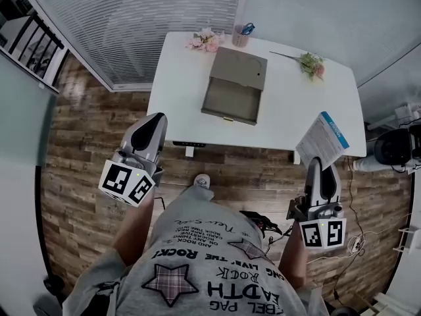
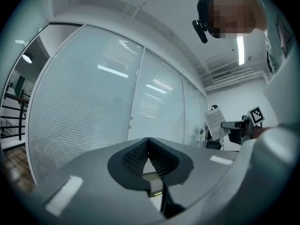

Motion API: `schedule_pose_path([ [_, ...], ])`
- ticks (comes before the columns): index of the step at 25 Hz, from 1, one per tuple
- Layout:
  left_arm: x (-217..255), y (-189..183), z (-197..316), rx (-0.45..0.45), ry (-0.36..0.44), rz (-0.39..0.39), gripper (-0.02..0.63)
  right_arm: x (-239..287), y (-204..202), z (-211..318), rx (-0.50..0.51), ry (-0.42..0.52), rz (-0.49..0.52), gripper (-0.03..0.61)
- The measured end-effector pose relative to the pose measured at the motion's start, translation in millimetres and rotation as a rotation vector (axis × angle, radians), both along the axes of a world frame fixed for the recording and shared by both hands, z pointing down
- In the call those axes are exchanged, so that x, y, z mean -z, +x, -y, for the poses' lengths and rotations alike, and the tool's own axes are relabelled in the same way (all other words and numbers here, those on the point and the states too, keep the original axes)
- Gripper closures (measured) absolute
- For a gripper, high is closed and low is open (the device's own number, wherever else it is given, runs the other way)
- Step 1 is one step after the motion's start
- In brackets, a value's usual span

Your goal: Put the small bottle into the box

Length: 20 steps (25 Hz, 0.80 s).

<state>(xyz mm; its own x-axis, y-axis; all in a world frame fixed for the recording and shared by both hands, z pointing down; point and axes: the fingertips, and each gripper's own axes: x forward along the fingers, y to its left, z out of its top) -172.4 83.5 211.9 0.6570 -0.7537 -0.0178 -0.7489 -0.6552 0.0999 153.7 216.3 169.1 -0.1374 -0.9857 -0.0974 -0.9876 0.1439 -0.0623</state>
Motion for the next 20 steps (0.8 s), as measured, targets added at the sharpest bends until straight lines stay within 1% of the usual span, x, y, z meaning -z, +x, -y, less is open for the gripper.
schedule_pose_path([
  [12,-15,-2,81,-0.072,-0.026,-0.009,0.603,-5,-17,67,-0.045,-0.018,-0.014,0.482],
  [20,-22,-2,103,-0.114,-0.04,-0.01,0.603,-9,-26,83,-0.071,-0.039,-0.011,0.483],
])
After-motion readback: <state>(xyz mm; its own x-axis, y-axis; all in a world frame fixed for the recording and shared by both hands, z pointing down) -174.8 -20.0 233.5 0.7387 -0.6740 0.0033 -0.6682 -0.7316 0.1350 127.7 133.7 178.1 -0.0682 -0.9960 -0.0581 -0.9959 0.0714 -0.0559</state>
